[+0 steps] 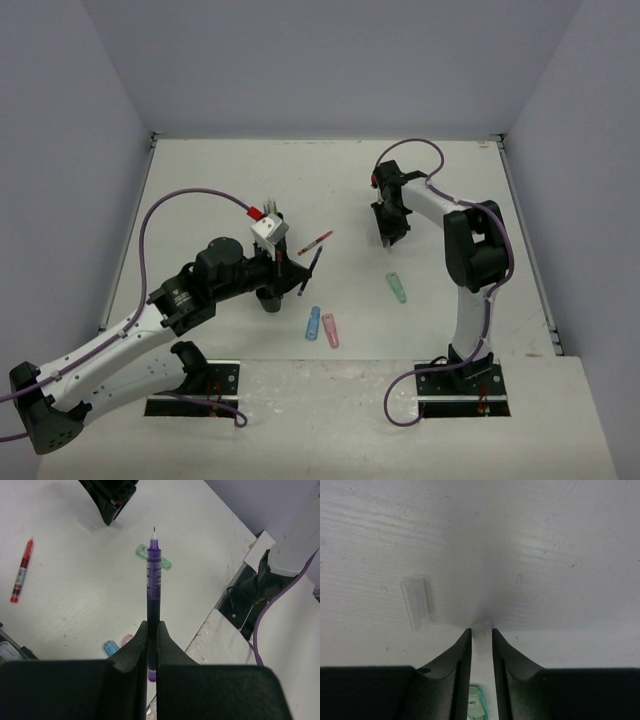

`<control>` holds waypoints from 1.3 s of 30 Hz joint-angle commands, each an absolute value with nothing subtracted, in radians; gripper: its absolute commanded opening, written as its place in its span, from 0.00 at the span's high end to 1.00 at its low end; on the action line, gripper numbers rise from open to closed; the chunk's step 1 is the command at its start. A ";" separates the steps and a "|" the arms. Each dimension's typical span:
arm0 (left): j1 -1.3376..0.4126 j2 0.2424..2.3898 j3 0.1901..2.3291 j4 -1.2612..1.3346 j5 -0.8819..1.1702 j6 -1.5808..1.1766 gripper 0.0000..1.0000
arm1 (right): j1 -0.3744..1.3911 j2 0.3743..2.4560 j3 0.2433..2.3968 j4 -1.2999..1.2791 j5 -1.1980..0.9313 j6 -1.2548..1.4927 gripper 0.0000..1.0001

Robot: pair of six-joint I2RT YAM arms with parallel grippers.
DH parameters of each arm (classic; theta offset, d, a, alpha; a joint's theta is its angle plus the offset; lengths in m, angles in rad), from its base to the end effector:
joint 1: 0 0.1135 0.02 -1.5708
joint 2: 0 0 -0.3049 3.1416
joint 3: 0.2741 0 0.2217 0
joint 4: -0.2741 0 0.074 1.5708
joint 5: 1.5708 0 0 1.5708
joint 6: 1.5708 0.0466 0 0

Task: Sort the stationery into containers
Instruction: Close the pen cap on the pen.

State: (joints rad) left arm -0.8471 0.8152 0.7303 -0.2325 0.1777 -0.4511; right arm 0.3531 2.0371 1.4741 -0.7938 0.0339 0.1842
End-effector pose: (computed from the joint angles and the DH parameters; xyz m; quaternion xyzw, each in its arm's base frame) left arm 0.0882 -0.1123 0.3397 0.2097 0.7808 -0.4104 0.4219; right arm 0.3714 0.1352 0.2049 -0.0820 0.9907 0.0121 0.1074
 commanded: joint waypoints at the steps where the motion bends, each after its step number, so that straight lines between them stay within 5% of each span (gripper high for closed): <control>1: -0.850 0.785 0.730 -0.215 0.195 -0.437 1.00 | 0.352 2.048 1.525 -0.844 0.019 0.159 0.80; 6: -0.850 0.779 0.726 -0.230 0.178 -0.431 1.00 | 0.351 2.045 1.520 -0.853 0.020 0.164 0.99; 17: -0.851 0.825 0.698 -0.193 0.153 -0.442 1.00 | 0.351 1.861 1.434 -0.769 0.057 0.236 1.00; 19: -0.850 0.848 0.702 -0.187 0.166 -0.442 1.00 | 0.352 1.850 1.462 -0.801 0.051 0.232 0.80; 21: -0.850 0.855 0.703 -0.177 0.169 -0.446 1.00 | 0.351 1.877 1.477 -0.838 0.046 0.222 0.73; 39: -0.850 0.822 0.703 -0.190 0.184 -0.417 1.00 | 0.333 1.994 1.436 -0.830 0.042 0.300 0.68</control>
